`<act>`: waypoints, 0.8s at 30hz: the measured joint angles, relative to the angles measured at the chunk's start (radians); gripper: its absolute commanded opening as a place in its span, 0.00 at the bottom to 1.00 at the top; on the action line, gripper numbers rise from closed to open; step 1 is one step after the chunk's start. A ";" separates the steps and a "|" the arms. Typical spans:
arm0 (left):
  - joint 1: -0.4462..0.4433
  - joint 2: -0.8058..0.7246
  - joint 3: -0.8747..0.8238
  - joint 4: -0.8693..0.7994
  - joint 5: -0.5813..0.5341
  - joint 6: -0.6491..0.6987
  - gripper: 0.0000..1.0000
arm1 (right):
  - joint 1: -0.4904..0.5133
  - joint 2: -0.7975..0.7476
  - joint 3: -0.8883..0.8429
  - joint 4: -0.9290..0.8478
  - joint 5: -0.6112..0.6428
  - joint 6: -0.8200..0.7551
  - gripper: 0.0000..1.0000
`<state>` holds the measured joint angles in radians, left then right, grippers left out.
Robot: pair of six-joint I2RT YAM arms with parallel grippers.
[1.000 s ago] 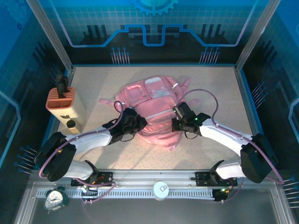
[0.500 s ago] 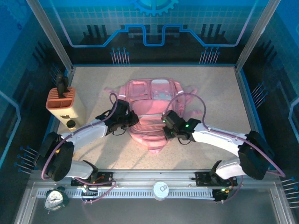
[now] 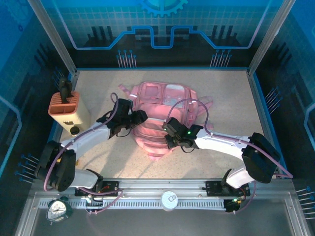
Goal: Pack the student bag
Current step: Zip the student bag at the center of the table.
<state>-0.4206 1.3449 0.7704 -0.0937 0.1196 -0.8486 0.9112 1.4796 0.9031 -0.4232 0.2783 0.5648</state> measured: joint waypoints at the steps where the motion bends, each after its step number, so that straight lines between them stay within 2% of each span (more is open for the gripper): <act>1: -0.018 -0.028 -0.026 0.012 -0.011 -0.025 0.55 | 0.000 0.000 0.000 0.000 0.000 0.001 0.00; 6: -0.163 -0.127 -0.151 0.084 -0.072 -0.156 0.58 | 0.000 0.000 0.000 -0.003 -0.001 0.007 0.00; 9: -0.259 -0.131 -0.180 0.130 -0.108 -0.235 0.58 | 0.000 0.000 0.000 -0.003 -0.002 0.011 0.00; 11: -0.291 -0.129 -0.189 0.161 -0.143 -0.282 0.58 | 0.000 -0.001 0.000 -0.003 -0.002 0.012 0.00; 20: -0.331 0.013 -0.189 0.276 -0.259 -0.454 0.60 | 0.000 -0.002 0.000 -0.001 -0.006 0.015 0.00; 24: -0.333 0.079 -0.172 0.307 -0.289 -0.492 0.45 | 0.000 -0.006 -0.003 0.005 -0.006 0.015 0.00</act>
<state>-0.7532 1.4242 0.5980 0.2131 -0.1696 -1.3407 0.9108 1.4738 0.8997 -0.4179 0.2722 0.5800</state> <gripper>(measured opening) 0.515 0.057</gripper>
